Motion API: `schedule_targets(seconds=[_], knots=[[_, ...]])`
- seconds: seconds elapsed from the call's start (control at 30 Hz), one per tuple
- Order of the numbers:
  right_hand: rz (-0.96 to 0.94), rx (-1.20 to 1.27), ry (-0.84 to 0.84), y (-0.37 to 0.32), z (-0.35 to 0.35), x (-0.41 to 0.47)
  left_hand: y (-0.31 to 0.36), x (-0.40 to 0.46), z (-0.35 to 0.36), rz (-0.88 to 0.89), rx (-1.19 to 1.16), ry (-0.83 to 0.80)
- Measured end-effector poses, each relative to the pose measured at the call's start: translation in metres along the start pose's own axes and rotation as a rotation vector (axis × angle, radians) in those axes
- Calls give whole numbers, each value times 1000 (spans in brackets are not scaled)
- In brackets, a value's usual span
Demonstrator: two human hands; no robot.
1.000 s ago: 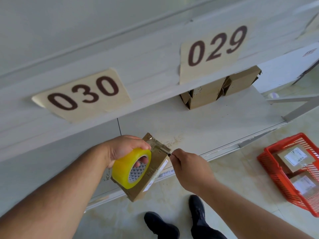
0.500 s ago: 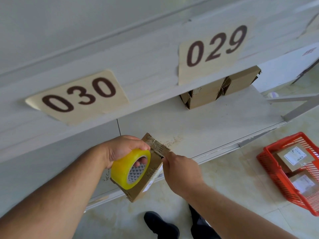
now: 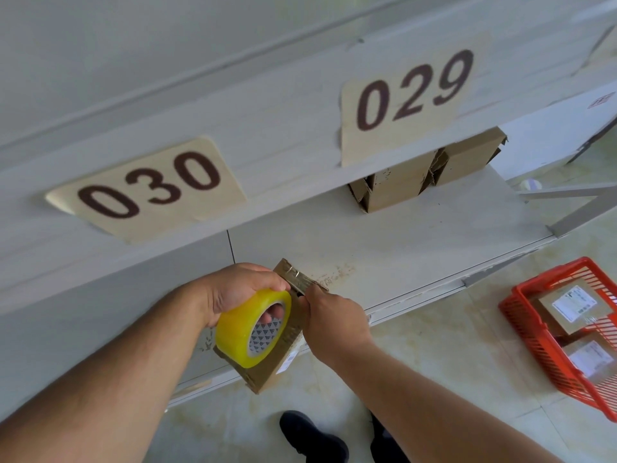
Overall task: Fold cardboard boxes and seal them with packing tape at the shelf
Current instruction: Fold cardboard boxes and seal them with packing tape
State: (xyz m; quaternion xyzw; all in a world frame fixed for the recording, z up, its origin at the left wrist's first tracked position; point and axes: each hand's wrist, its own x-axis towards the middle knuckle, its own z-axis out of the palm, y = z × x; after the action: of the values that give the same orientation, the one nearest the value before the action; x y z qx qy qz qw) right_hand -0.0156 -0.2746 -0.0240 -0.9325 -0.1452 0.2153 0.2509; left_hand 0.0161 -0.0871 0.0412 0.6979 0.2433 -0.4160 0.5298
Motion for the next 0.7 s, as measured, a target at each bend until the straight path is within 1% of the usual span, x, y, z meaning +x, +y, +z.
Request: schedule_targets(seconds=[0.23, 0.4, 0.47, 0.57, 0.63, 0.7], knots=[[-21, -75, 21, 13, -1, -7, -1, -1, 3, 25, 50, 13], [-38, -116, -53, -4, -2, 4, 2, -2, 4, 83, 32, 36], [19, -33, -23, 1, -5, -6, -2, -5, 2, 91, -10, 58], [165, 42, 40, 36, -13, -26, -11, -6, -3, 106, -93, 67], [301, 70, 82, 67, -15, -19, -16, -5, -6, 134, -120, 62], [381, 60, 98, 93, -12, 6, -20, -5, -4, 170, -158, 70]])
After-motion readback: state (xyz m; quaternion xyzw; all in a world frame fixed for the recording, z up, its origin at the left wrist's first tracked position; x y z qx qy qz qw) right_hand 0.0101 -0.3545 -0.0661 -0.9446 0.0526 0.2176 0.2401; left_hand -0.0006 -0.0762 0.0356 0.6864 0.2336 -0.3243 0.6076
